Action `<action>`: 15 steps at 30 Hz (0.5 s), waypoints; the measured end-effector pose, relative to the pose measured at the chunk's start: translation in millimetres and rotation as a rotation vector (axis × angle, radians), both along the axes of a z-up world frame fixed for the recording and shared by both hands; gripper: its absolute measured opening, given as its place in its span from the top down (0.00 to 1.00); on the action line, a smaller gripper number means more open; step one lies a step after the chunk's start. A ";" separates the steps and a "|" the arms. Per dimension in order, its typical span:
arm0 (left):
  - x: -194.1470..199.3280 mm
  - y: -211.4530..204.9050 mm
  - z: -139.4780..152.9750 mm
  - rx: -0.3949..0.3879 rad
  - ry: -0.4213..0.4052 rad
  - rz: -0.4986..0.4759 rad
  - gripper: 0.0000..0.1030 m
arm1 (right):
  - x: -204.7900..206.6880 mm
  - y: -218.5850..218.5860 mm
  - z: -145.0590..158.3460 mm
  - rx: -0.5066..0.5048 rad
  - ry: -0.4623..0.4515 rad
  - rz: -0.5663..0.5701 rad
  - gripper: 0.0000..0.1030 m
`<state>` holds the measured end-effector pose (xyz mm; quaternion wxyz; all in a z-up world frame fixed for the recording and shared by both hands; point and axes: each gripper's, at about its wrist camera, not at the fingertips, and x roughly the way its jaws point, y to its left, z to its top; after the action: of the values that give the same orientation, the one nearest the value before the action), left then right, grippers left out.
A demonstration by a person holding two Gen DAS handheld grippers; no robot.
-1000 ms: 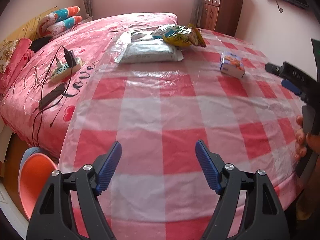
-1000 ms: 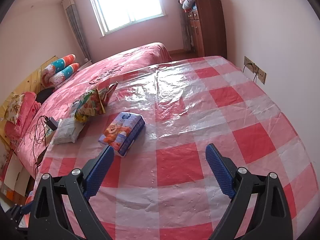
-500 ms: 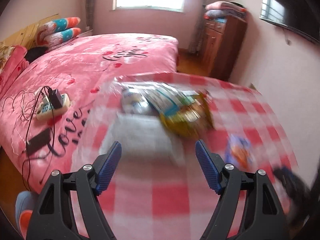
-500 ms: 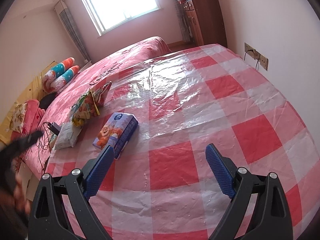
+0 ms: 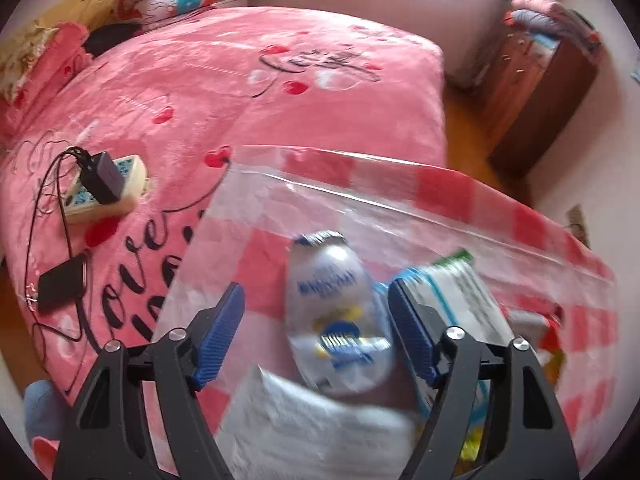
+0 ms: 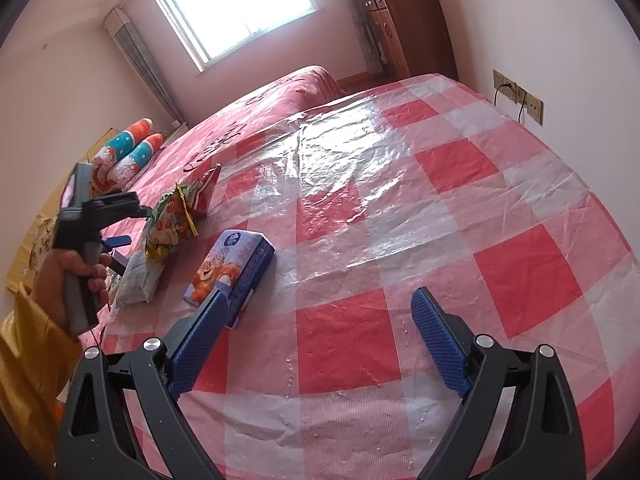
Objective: Collect trash
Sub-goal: 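Grasp the white MAGICDAY drink bottle with the left gripper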
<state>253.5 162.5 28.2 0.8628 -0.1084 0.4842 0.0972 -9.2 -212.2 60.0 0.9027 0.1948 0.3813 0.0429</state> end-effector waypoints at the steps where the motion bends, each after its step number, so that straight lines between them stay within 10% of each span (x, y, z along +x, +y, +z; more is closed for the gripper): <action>1: 3.9 2.8 -2.6 -0.010 0.011 0.010 0.37 | 0.3 -0.5 -0.4 0.005 0.003 0.000 0.11; 15: 7.2 -24.1 -15.5 -0.047 0.018 -0.081 0.45 | 0.2 -3.4 -1.2 0.031 0.007 0.015 0.11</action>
<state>260.7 138.4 12.7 0.8589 -0.1081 0.4980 0.0518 -9.1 -215.6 58.9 0.8978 0.2062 0.3853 0.0551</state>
